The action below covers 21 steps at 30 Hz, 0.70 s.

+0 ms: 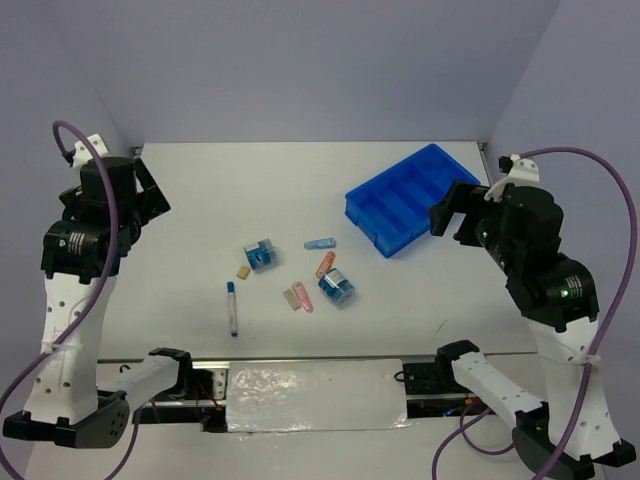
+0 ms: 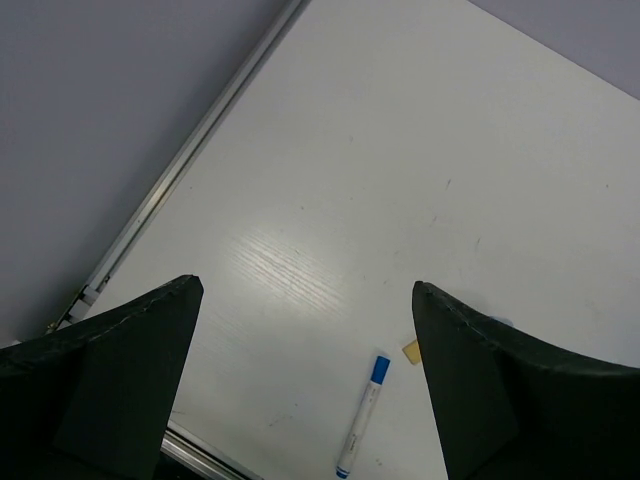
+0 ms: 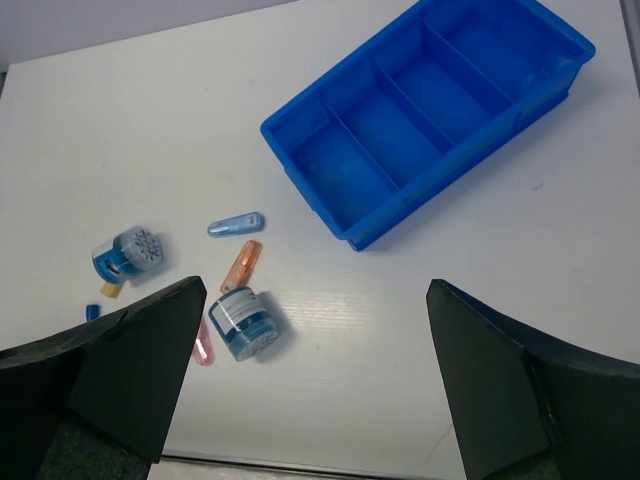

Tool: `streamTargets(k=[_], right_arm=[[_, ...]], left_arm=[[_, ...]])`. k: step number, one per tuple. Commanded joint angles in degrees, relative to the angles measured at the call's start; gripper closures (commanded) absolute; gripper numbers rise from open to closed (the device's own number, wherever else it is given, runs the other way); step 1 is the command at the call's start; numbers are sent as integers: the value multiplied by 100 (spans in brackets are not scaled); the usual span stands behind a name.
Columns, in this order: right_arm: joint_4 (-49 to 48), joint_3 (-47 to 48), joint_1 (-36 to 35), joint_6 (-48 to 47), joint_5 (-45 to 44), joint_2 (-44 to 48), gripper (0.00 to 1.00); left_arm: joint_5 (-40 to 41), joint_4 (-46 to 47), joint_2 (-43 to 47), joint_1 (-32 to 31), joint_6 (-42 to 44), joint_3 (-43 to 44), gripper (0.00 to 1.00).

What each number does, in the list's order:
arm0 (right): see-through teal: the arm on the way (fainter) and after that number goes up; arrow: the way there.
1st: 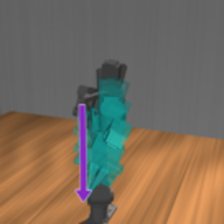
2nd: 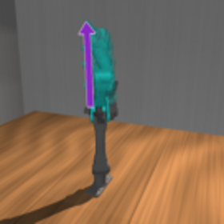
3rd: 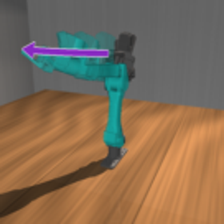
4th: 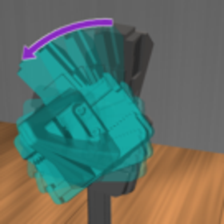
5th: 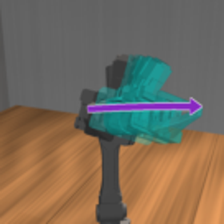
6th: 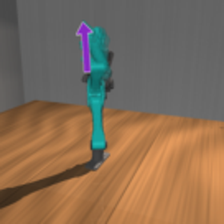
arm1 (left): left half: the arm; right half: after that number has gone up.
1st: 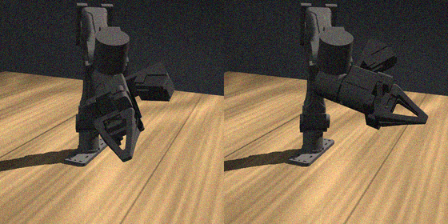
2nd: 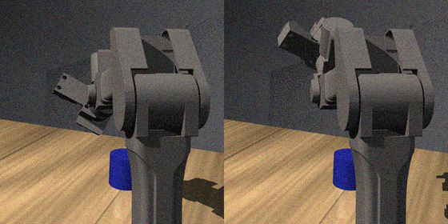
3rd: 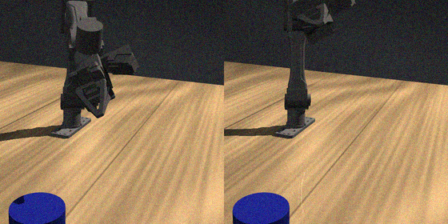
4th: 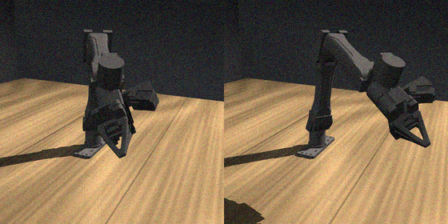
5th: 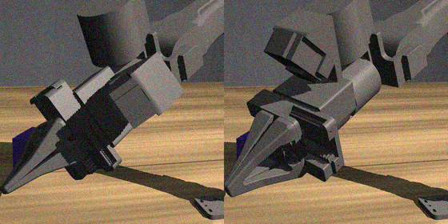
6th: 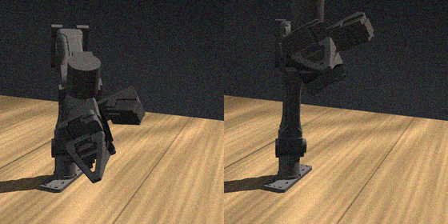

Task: Sort the stationery into containers
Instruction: Pick up the stationery from the center of the board.

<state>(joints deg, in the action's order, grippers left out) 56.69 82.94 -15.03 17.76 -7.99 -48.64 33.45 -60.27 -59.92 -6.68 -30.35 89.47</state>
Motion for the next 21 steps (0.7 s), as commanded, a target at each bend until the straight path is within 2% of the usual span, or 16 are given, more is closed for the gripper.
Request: streamTargets(k=[1, 8, 11, 12, 13, 15, 19, 21], right_arm=[[44, 240, -44, 17, -98, -101, 0], [281, 250, -44, 43, -98, -391, 0], [544, 188, -44, 52, 25, -645, 0], [658, 136, -44, 87, 52, -707, 0], [686, 100, -44, 96, 60, -760, 0], [695, -49, -44, 149, 104, -840, 0], [414, -304, -44, 228, 726, -849, 0], [343, -410, -53, 246, 955, -892, 0]], left_arm=[[355, -46, -28, -79, -164, 194, 1], [-93, -195, -309, -132, -59, 597, 1], [-452, -344, -590, -123, -391, 633, 1], [-671, -432, -843, -132, -523, 537, 1], [-1335, -433, -968, -141, -655, 432, 1], [-1998, -249, -1196, -237, -1033, 99, 1], [-1799, 409, -1478, -1350, -1964, -754, 1], [-1711, 446, -1960, -1616, -2089, -808, 1]])
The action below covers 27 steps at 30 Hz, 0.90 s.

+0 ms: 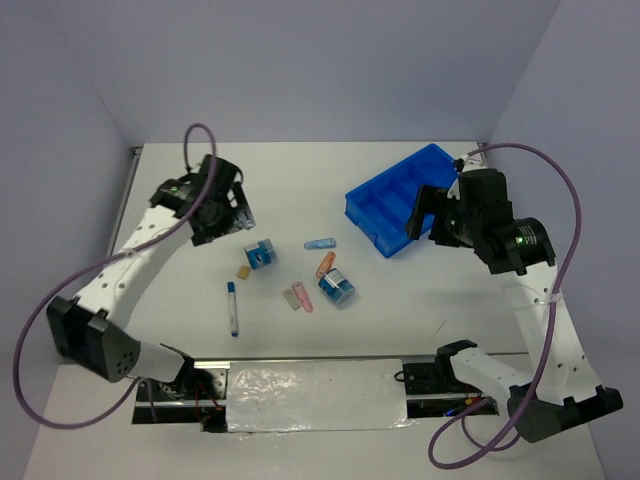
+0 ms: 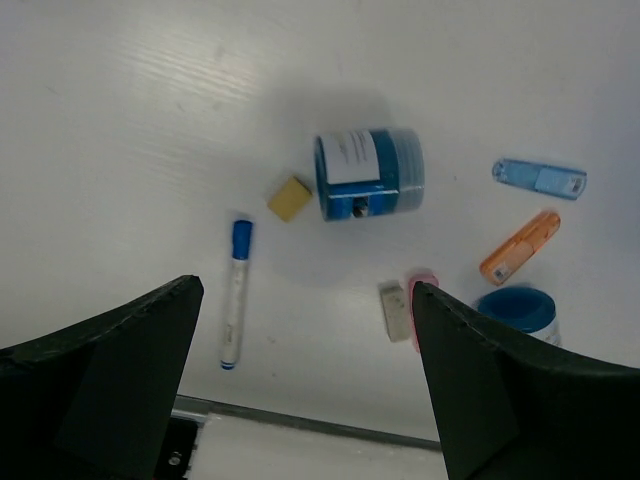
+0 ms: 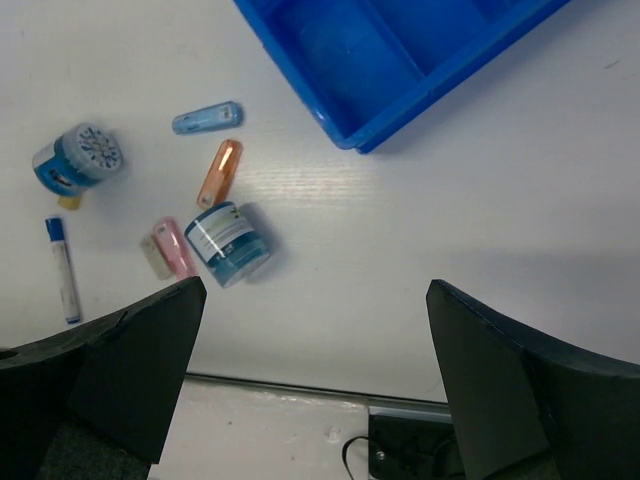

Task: Sort the stationery into containers
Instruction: Pick up the stationery from the center of the board.

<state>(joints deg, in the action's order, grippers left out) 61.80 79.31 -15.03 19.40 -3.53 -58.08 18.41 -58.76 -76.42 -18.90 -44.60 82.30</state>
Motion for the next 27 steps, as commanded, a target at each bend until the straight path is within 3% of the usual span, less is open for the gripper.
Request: streamTargets(k=[1, 4, 11, 27], right_arm=[[-177, -64, -62, 82, 581, 43, 0], [-168, -30, -88, -6, 696, -10, 0], [-151, -29, -106, -156, 827, -19, 0], [-133, 32, -211, -235, 1337, 52, 0]], left_arm=[[-198, 321, -477, -561, -708, -92, 1], [109, 295, -1040, -738, -778, -91, 1], [-22, 673, -1953, -730, -489, -57, 1], [-339, 1464, -2658, -730, -409, -373, 1]])
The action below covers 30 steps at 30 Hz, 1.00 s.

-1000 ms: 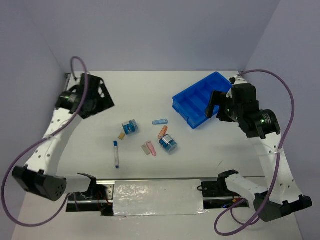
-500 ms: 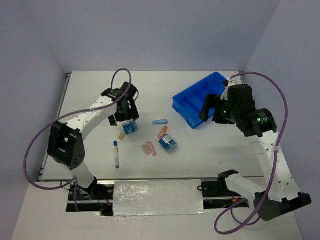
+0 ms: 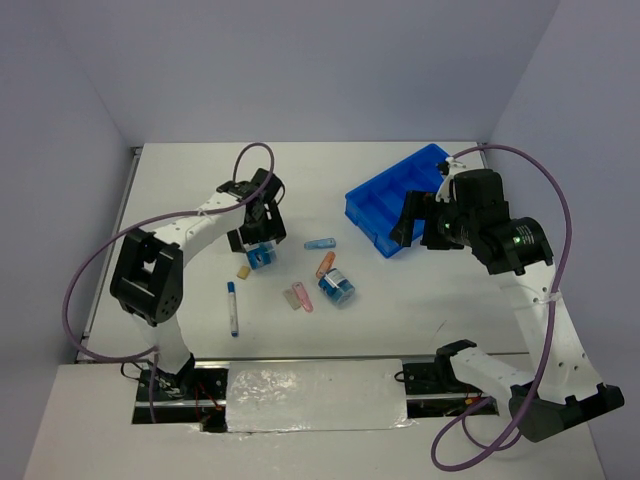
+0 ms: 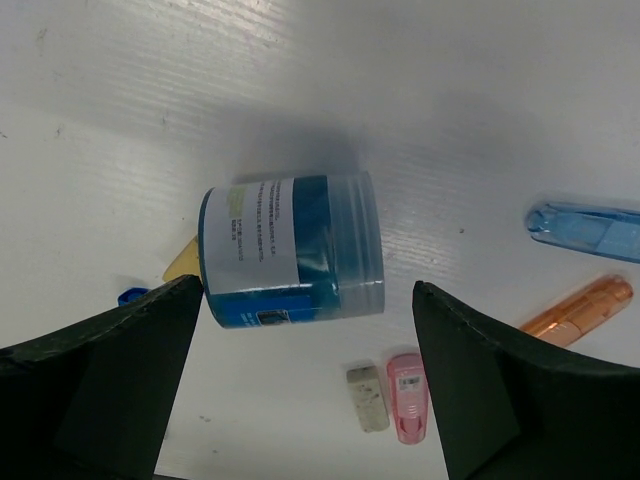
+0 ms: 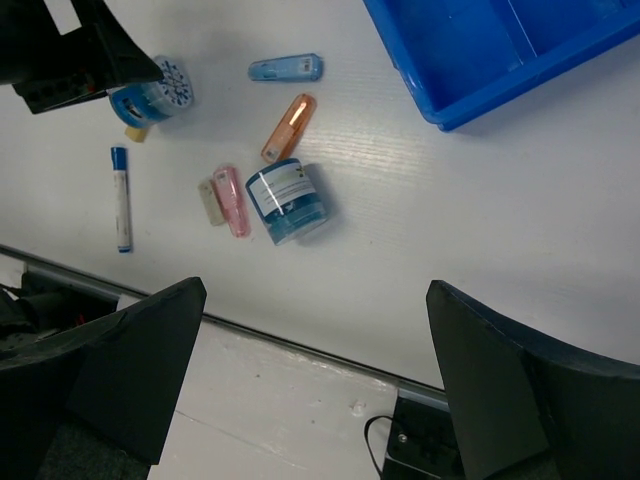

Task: Sort the stationery into containers
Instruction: Pick up the stationery from the center of the board.

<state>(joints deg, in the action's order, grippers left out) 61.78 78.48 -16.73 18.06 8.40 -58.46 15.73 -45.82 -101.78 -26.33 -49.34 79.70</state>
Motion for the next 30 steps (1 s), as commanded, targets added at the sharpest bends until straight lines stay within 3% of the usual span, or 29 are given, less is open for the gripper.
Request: streamTargets(k=[1, 9, 11, 12, 13, 15, 17, 18, 21, 24, 27, 30], right_arm=[[-131, 115, -49, -93, 153, 98, 0], [-87, 133, -41, -66, 118, 133, 0], [-87, 133, -41, -49, 109, 141, 0], [-87, 141, -58, -57, 100, 133, 0], [-78, 150, -50, -57, 100, 124, 0], [-61, 203, -50, -57, 47, 98, 0], [-26, 247, -49, -57, 4, 89, 0], [-34, 282, -41, -57, -31, 89, 0], [-183, 221, -50, -75, -6, 106, 0], [-674, -138, -49, -84, 134, 273, 0], [-1535, -561, -41, -75, 888, 563, 0], [-2791, -1096, -50, 337, 1838, 888, 0]], left_arm=[[-61, 161, -184, 5, 65, -121, 1], [-70, 249, -343, 5, 65, -253, 2], [-113, 363, -413, 5, 109, -271, 8], [-140, 372, -448, 13, 126, -271, 13], [-166, 398, -518, 14, 153, -219, 32], [-228, 399, -554, 14, 171, -157, 57], [-333, 434, -563, 5, 197, -52, 62], [-455, 434, -536, 5, 223, 1, 77], [-789, 434, -274, -21, 223, 291, 99], [-1413, 573, 226, -206, 109, 704, 100], [-2010, 828, 893, -373, -355, 1012, 100], [-2924, 2170, 1782, -391, -1373, 362, 100]])
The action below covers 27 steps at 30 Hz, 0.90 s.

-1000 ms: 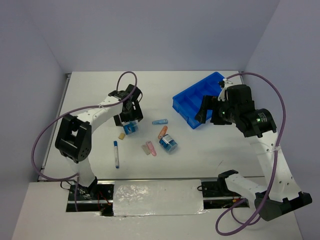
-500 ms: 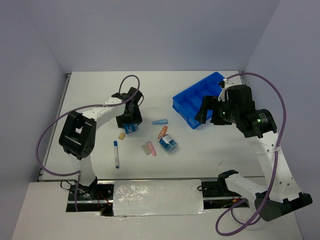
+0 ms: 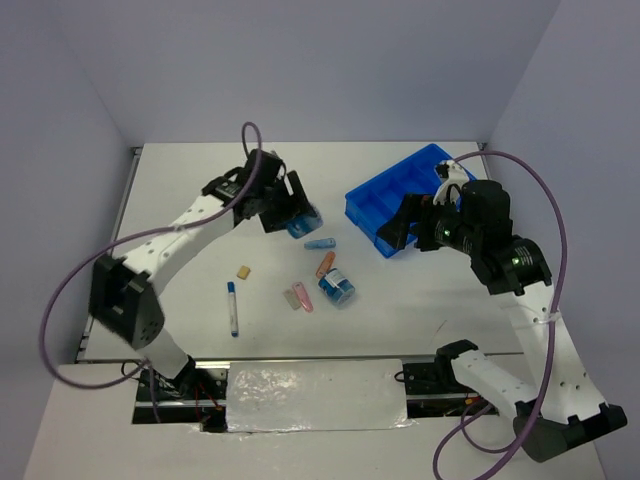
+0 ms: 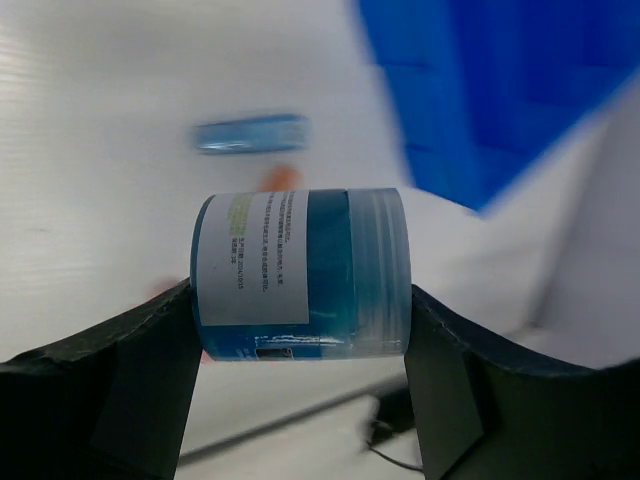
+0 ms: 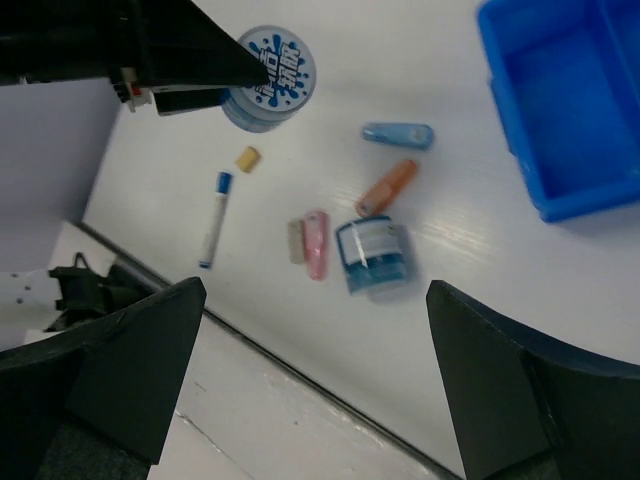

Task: Sort the stationery into containers
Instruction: Pick up the stationery from the center of the board, then place the stationery in the storage box.

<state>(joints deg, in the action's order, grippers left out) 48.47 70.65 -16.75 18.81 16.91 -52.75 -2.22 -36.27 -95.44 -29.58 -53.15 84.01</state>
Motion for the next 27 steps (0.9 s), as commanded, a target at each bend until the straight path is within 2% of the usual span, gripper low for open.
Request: streamTargets(k=[1, 4, 7, 8, 11, 15, 19, 23, 27], right_arm=[[-2098, -463, -56, 386, 1373, 370, 0], [-2639, -737, -152, 642, 1526, 205, 0], [-2632, -571, -311, 317, 1674, -172, 0], [-2615, -405, -363, 169, 1884, -261, 0], [-2290, -27, -574, -95, 1781, -595, 0], [-2421, 27, -619, -149, 1982, -789, 0], [-2343, 185, -776, -595, 1923, -956, 0], [-1974, 414, -891, -1317, 1807, -1061, 0], [-1805, 546, -909, -1626, 1624, -1193, 0]], left_arm=[[-1297, 1976, 1342, -91, -1240, -512, 100], [-1474, 2597, 1835, -161, -2127, -1043, 100], [-1965, 3300, 1950, -171, -2419, -1308, 100], [-2097, 3380, 1933, -171, -2411, -1299, 100], [-2335, 3232, 1888, -188, -2201, -1159, 100], [-2782, 3521, 1801, -179, -2077, -1019, 100], [-3082, 3311, 1634, -188, -1805, -693, 100], [-3267, 2873, 1467, -188, -1655, -325, 100], [-3285, 2266, 1379, -206, -1322, -25, 100]])
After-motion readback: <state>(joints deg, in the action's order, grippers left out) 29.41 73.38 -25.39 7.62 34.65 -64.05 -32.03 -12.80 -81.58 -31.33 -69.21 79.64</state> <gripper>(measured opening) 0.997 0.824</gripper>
